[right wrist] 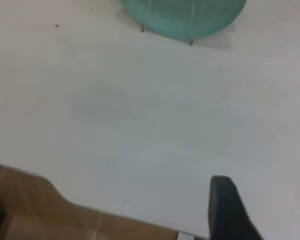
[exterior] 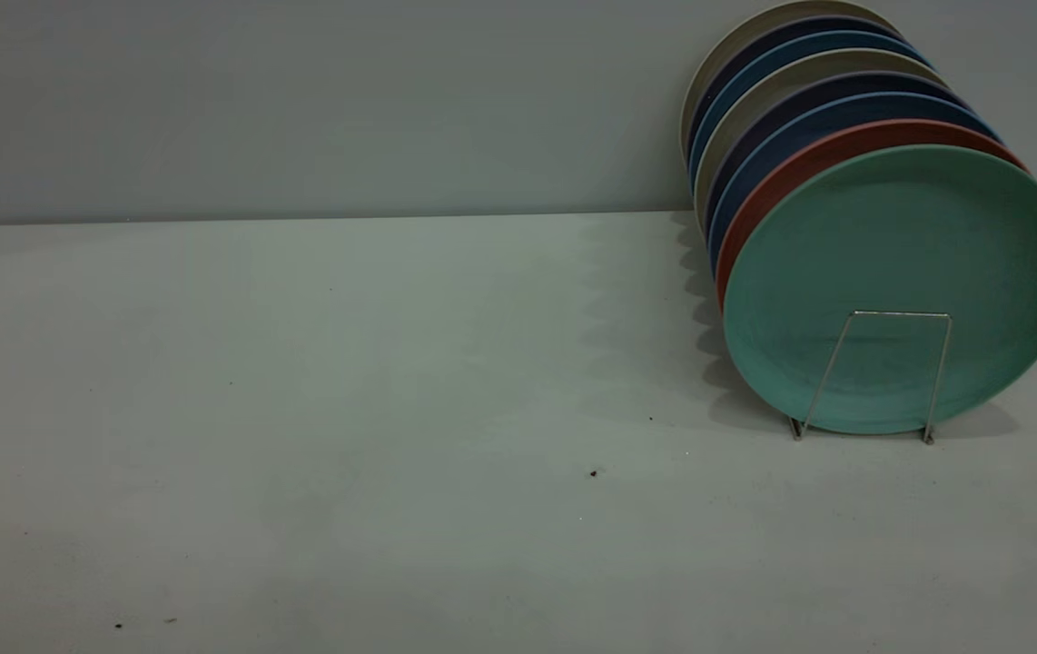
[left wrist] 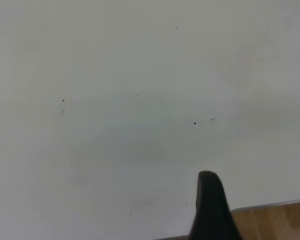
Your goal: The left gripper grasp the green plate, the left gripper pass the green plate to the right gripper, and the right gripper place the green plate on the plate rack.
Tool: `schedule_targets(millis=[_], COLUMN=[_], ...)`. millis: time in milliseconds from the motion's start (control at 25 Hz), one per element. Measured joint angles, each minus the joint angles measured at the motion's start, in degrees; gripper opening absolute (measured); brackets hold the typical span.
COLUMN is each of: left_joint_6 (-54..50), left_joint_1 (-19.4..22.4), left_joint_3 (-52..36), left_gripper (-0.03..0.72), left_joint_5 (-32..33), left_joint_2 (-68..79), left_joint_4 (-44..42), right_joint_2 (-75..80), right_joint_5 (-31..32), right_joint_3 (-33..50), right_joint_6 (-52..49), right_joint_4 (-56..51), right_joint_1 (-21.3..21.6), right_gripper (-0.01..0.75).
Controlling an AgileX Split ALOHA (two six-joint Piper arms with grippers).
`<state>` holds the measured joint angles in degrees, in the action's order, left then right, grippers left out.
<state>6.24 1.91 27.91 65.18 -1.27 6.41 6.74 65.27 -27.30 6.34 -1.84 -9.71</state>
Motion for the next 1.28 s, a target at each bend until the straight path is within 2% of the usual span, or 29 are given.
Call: schedule_targets(millis=[200, 440, 560, 1280], left_joint_6=[0.0, 0.0, 0.0, 0.1], left_joint_1=[0.0, 0.0, 0.0, 0.0], left_joint_3=[0.0, 0.0, 0.0, 0.0], left_gripper=[0.516, 0.516, 0.516, 0.516], left_joint_5=[0.0, 0.0, 0.0, 0.0], left_joint_2=[0.0, 0.0, 0.0, 0.0], left_joint_4=[0.0, 0.0, 0.0, 0.0], right_joint_2=[-0.1, -4.8, -7.5, -7.7], right_joint_5=[0.0, -0.1, 0.0, 0.0], right_joint_3=[0.1, 0.2, 0.2, 0.2], right_joint_6=[0.0, 0.0, -0.1, -0.2], right_joint_4=[0.0, -0.1, -0.1, -0.1], right_joint_1=[0.3, 7.5, 9.6, 9.9], right_gripper=[0.378, 0.378, 0.378, 0.378])
